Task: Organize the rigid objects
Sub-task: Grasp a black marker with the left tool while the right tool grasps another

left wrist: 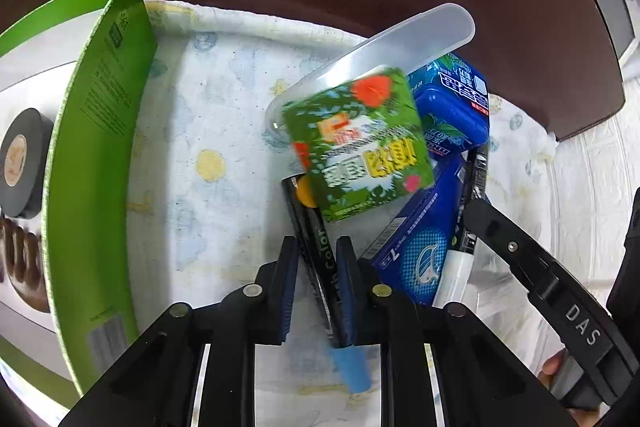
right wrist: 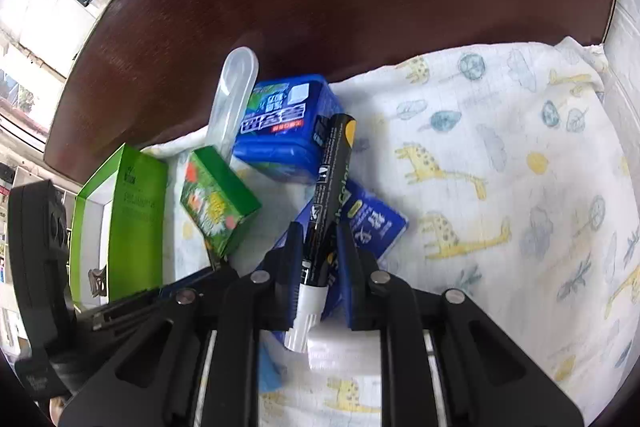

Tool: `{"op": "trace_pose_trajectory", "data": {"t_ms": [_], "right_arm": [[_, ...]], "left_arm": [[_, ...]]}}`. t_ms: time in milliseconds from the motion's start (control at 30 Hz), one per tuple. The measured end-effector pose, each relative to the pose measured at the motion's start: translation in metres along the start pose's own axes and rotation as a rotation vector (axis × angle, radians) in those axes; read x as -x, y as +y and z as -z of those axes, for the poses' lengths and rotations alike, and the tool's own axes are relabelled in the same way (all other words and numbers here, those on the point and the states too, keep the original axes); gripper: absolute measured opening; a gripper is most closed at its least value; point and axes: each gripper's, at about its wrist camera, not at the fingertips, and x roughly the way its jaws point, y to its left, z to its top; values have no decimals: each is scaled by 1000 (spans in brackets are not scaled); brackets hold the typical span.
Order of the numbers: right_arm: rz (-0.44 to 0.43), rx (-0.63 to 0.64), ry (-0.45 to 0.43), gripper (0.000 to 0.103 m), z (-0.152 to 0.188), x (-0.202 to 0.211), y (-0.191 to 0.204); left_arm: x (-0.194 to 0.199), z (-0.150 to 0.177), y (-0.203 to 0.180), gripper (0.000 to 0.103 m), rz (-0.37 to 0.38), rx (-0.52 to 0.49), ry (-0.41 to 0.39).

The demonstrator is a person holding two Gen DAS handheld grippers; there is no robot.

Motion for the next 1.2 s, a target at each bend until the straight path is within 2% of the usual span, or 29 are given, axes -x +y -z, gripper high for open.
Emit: {"op": "trace_pose_trajectory", "data": {"t_ms": [300,333,367,433,533,633,767,900,1100,1200], "right_arm": [[-65,12,-56,13,13,35,13],[-74,21,-60,9,12,38,16],[-90,34,-65,6,14,43,22],[-113,57,-75,6,14,48,32],[-96,111,-105,6,18,53,55],[-68,136,-72,9,19,42,67],[-71,55,39,12,30,19,60],[-51,11,99,18,42,0,56],[-42,-43,131,19,46,-17,52],[-44,-45,123,23,46,-17,54]], "left_arm": [[43,12,15,15,19,-95,-64],[49,13,17,15,28,-100,-70],[55,15,20,15,41,-101,-80],[71,18,27,15,59,-99,-119],[89,22,39,15,55,-112,-165],[78,20,36,15,54,-106,-133],[43,16,12,15,20,-108,-73],[18,20,7,15,-7,-119,-21],[18,23,10,15,-18,-125,-35],[24,27,15,15,-19,-132,-48]]}}
